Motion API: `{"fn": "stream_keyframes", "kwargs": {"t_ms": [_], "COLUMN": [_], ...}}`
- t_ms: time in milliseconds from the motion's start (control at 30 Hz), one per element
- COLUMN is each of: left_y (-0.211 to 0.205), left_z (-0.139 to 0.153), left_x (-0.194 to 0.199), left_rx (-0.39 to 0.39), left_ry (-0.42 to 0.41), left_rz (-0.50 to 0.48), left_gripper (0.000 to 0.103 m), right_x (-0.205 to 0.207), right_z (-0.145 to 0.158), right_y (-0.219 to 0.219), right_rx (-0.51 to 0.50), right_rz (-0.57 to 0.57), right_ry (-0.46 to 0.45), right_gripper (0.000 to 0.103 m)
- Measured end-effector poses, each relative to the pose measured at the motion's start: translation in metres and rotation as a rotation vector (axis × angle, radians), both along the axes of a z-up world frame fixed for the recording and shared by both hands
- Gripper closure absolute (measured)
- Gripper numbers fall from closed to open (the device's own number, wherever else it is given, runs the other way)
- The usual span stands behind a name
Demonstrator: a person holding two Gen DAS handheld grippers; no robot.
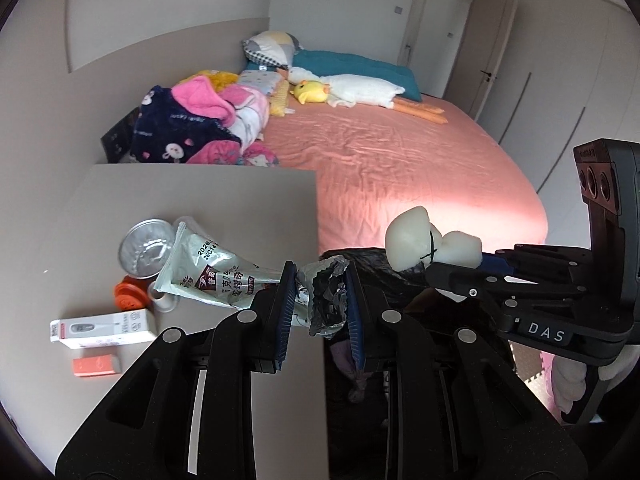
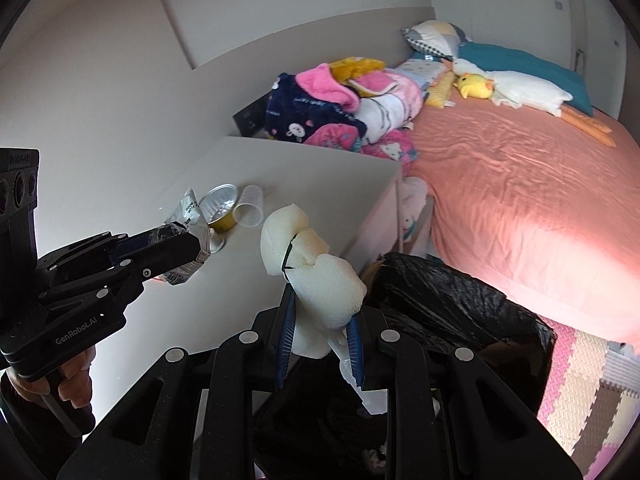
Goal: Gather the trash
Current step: 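Carry the foil wrapper and foam piece over the black trash bag with both grippers, then open both grippers to drop the foil wrapper and foam piece into the bag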
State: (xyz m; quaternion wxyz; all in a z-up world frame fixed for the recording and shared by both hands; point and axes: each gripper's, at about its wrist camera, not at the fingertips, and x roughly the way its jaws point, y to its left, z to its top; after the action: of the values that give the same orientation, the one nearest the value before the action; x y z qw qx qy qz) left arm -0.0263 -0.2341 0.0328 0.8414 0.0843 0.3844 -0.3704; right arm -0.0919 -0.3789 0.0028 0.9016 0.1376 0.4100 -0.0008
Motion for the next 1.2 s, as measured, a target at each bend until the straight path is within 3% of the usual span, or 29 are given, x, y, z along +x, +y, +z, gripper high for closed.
{"fn": "stream_keyframes", "kwargs": {"t_ms": [400, 567, 600, 633, 667, 700, 733, 1200], "left_y": [-0.038, -0.046, -0.047, -0.049, -0.051, -0.053, -0.055, -0.046], "left_z": [0.002, -0.003, -0.005, -0.008, -0.013, -0.017, -0.02, -0.019], "left_x": [-0.016, -0.02, -0.021, -0.021, -0.022, -0.023, -0.025, -0.03], "left_rx": [-0.011, -0.056, -0.076, -0.081, -0.076, -0.068, -0.058, -0.04], "left_ry": [0.015, 0.099, 0.139, 0.188, 0.232, 0.251, 0.251, 0.208], "left_rz": [-0.145, -0.244, -0.275, -0.305, -0.327, -0.333, -0.338, -0.283], "left_gripper": [0.08, 0.078, 0.072, 0.042, 0.004, 0.006, 0.006, 0.006], "right_x": [-0.031, -0.045, -0.046, -0.049, -0.052, -0.053, -0.056, -0.059], "right_z": [0.008, 0.015, 0.017, 0.019, 0.02, 0.022, 0.023, 0.027], "right_y": [-0.045, -0.059, -0.061, -0.063, -0.068, -0.071, -0.073, -0.069], "right_rx": [0.007, 0.027, 0.03, 0.033, 0.035, 0.039, 0.043, 0.02], "right_rz": [-0.143, -0.194, -0.205, -0.219, -0.254, -0.274, -0.302, -0.301], "right_ry": [-0.03, -0.067, -0.073, -0.082, -0.086, -0.09, -0.101, -0.117], "right_gripper": [0.078, 0.076, 0.074, 0.068, 0.051, 0.032, 0.028, 0.027]}}
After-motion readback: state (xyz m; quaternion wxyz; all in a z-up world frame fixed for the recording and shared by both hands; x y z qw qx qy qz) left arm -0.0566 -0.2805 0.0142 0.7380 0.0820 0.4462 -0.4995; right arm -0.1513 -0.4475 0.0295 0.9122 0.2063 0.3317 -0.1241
